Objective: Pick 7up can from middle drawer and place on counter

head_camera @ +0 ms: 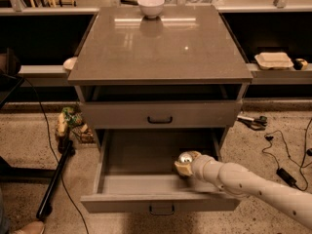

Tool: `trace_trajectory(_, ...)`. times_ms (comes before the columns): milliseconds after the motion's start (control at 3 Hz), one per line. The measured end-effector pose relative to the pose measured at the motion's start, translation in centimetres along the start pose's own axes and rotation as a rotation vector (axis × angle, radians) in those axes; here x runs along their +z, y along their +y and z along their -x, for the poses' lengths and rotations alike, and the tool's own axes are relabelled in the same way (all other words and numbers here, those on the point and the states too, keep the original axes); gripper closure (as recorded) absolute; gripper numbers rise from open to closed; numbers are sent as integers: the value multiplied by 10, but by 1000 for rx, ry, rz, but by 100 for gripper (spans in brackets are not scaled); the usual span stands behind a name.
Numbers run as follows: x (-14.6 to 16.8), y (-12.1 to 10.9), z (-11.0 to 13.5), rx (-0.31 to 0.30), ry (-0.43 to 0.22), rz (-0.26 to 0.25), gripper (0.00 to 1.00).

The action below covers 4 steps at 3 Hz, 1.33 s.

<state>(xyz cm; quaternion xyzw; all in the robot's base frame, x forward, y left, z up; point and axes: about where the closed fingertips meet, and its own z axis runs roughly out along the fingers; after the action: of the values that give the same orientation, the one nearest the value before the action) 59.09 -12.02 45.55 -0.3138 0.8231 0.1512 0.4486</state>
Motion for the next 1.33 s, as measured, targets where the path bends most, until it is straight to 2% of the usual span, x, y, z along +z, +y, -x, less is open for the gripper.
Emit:
trace_trajectory(333,-49,-21,34,-59,-73,3,100)
trace_trajectory(667,-99,-30,64,-124,-125,24,100)
trace_trajectory(1000,-103,-26,64,-127,-124,43,100)
trace_trajectory(1333,-107,-30,77,-158,-119,55,100)
